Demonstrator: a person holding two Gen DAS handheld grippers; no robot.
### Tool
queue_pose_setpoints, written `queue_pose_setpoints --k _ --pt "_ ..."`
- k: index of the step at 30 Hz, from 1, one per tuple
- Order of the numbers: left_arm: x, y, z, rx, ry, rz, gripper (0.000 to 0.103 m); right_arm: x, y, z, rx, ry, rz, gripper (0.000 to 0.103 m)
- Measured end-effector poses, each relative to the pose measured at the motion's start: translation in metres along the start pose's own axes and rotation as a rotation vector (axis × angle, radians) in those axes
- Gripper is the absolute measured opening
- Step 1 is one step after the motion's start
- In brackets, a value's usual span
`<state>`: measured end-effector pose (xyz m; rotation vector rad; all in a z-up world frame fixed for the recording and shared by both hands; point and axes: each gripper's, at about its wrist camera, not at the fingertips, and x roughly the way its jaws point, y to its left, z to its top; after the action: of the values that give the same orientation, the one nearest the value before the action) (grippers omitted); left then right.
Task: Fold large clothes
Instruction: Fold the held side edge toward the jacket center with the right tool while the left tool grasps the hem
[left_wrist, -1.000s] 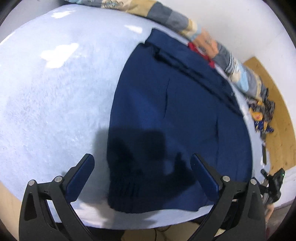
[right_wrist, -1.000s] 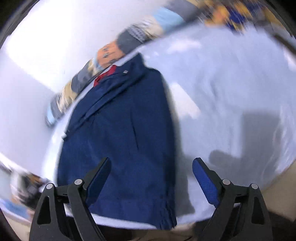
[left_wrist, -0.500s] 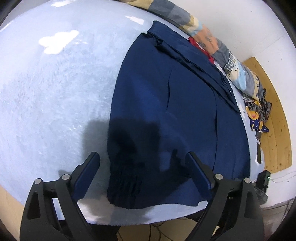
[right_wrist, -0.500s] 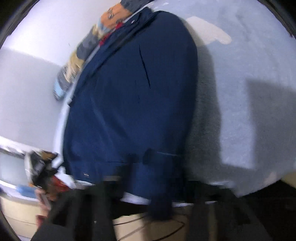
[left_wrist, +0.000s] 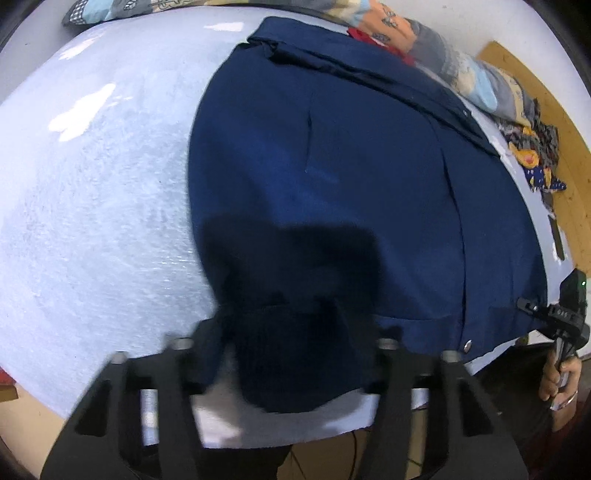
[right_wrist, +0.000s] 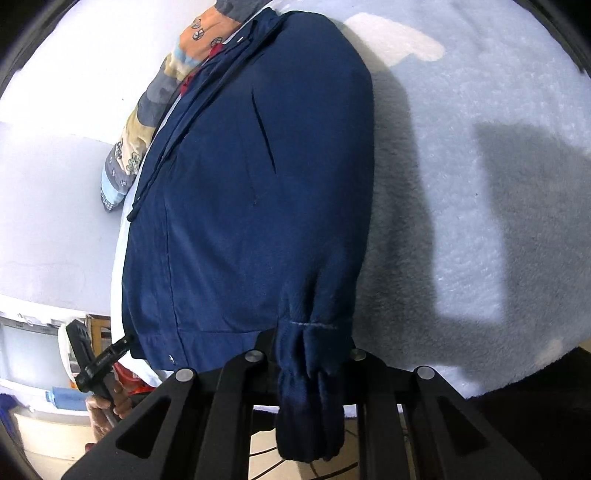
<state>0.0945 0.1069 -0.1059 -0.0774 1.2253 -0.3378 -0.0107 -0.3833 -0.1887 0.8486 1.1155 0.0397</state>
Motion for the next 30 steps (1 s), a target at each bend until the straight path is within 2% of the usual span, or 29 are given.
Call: queue_pose_setpoints --k 1,3,8,10,12,14,15,16,19,25,30 --pt "-0.001 0.003 0.000 -0.012 -0.005 -0.005 0.040 0.000 0.001 0.000 -0.005 -0.002 -0.006 0.015" --pt "-0.002 0.006 0.000 -0.017 -0.009 -0.003 0.039 0.000 0.005 -0.001 -0.023 -0.006 -0.023 0.015" --pt "0.002 0.006 0.001 -0.013 -0.014 0.034 0.055 -0.003 0.008 0.000 -0.051 -0.018 -0.046 0.017" --pt "0.007 0.001 0.002 0.006 -0.003 0.030 0.073 -0.005 0.009 -0.001 -0.066 -0.024 -0.060 0.018" --pt "0.013 -0.012 0.003 0.063 -0.001 0.062 0.075 -0.004 0.012 -0.002 -0.081 -0.026 -0.076 0.018" --pt "0.013 -0.021 0.001 0.108 -0.013 0.090 0.065 -0.002 0.015 -0.002 -0.099 -0.024 -0.090 0.016" --pt "0.011 -0.023 0.001 0.113 -0.023 0.086 0.043 -0.002 0.018 -0.003 -0.113 -0.027 -0.102 0.013" --pt "0.007 -0.023 0.001 0.113 -0.038 0.066 0.028 -0.002 0.021 -0.003 -0.127 -0.030 -0.111 0.013" --pt "0.003 -0.021 -0.001 0.098 -0.041 0.020 0.022 -0.007 0.025 -0.004 -0.139 -0.050 -0.090 0.011" --pt "-0.018 -0.027 -0.016 0.119 -0.066 -0.029 0.019 -0.043 0.026 -0.003 -0.091 -0.125 0.081 0.010" --pt "-0.033 -0.033 -0.024 0.099 -0.072 -0.074 0.018 -0.073 0.036 -0.008 -0.118 -0.181 0.105 0.010"
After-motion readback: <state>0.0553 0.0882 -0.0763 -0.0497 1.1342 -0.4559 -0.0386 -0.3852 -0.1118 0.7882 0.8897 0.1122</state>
